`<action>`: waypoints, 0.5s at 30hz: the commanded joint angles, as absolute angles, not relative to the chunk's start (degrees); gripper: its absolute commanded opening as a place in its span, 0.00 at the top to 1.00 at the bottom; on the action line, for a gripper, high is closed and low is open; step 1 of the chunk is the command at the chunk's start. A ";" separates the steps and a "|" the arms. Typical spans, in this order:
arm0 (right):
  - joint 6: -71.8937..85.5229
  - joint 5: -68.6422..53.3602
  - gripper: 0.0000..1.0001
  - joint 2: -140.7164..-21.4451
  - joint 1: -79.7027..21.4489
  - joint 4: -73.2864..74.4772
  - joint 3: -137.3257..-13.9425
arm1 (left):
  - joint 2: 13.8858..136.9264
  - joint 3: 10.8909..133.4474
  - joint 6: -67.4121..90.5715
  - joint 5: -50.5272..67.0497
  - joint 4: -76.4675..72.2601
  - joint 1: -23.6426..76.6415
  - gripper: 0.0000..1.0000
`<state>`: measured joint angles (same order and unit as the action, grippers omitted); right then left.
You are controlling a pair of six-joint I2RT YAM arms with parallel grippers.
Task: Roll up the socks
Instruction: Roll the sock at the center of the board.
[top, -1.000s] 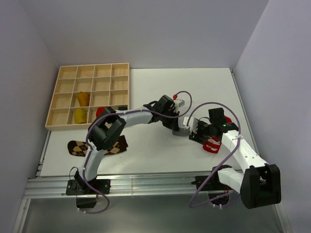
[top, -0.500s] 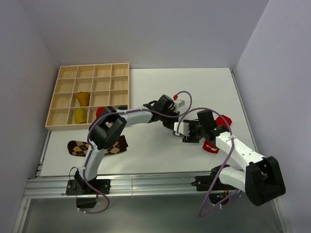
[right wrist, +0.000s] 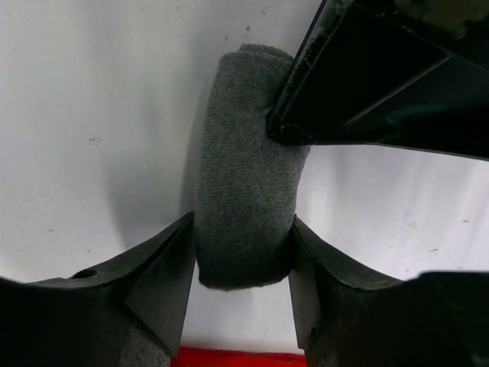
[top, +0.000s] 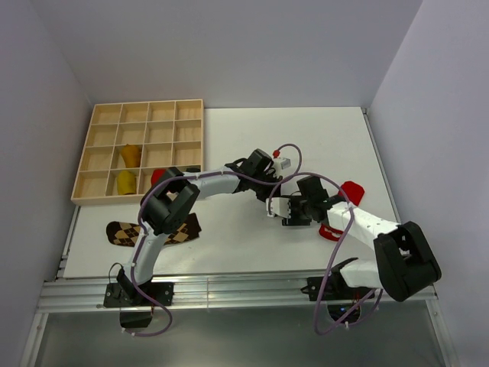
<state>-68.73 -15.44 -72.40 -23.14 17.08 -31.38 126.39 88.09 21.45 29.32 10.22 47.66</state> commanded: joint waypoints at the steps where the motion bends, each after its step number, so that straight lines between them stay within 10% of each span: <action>1: -68.56 -12.83 0.45 -74.35 -23.82 14.85 -32.78 | 131.49 84.90 18.46 27.42 20.74 48.17 1.00; 15: -63.02 -16.43 0.86 -79.01 -23.73 18.45 -37.88 | 125.35 77.45 23.02 30.14 10.83 46.15 0.86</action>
<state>-65.06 -14.00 -78.15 -23.40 17.80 -35.14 124.86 83.37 22.98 31.92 4.91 46.50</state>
